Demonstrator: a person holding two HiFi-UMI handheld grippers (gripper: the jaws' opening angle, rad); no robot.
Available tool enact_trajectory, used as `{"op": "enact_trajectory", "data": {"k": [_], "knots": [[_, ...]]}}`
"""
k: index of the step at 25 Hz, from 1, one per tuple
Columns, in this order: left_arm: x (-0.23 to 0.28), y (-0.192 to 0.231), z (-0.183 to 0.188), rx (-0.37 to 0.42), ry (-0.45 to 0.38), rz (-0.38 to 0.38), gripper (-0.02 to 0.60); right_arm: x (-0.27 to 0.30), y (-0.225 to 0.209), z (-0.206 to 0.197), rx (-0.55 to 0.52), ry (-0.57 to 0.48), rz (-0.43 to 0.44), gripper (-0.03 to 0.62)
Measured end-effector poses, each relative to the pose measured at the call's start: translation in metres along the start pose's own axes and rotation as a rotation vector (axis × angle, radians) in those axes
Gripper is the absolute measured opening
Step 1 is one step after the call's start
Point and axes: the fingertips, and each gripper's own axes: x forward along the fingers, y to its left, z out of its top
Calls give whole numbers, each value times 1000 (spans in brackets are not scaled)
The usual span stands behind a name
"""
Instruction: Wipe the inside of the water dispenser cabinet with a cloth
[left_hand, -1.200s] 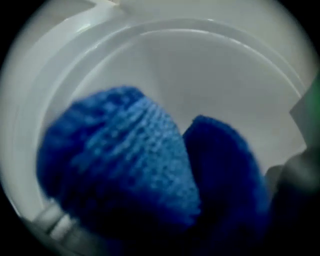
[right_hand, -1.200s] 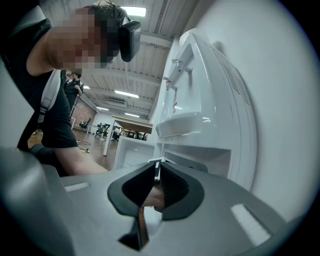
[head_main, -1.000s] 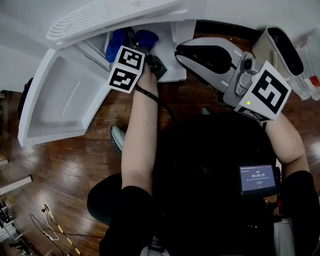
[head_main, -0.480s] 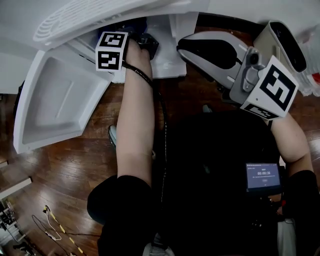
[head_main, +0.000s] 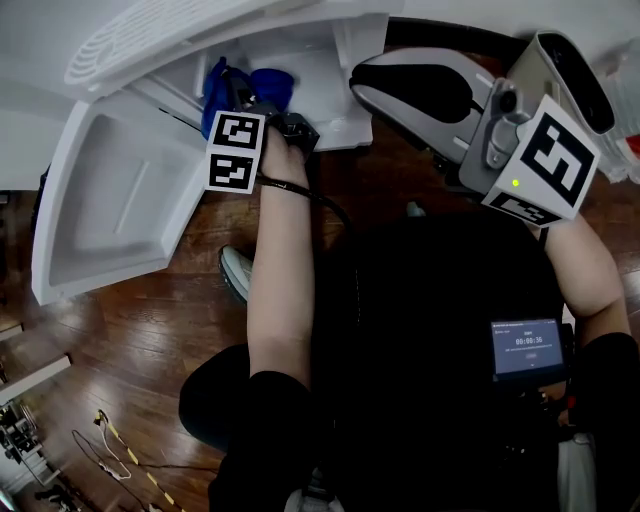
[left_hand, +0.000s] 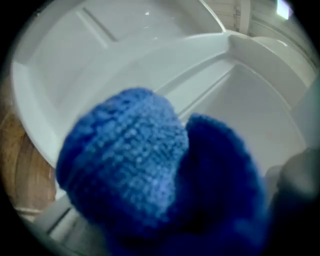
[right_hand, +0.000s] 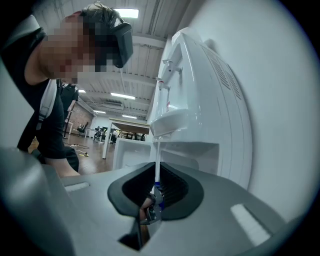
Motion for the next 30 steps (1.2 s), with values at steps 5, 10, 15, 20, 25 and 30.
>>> {"op": "enact_trajectory", "data": {"k": [5, 10, 15, 20, 25, 30], "knots": [[37, -4, -18, 146, 109, 45, 144, 0, 0, 0, 7, -2, 6, 31], [72, -21, -38, 465, 198, 26, 146, -1, -3, -2, 24, -2, 9, 31], [63, -53, -68, 824, 223, -141, 147, -1, -7, -4, 55, -1, 4, 31], [40, -99, -123, 943, 280, -359, 147, 1, -5, -9, 49, 16, 9, 31], [52, -85, -98, 972, 233, -275, 147, -4, -10, -7, 57, 9, -14, 31], [61, -69, -36, 978, 142, -133, 147, -1, -8, -4, 77, -10, 5, 31]]}}
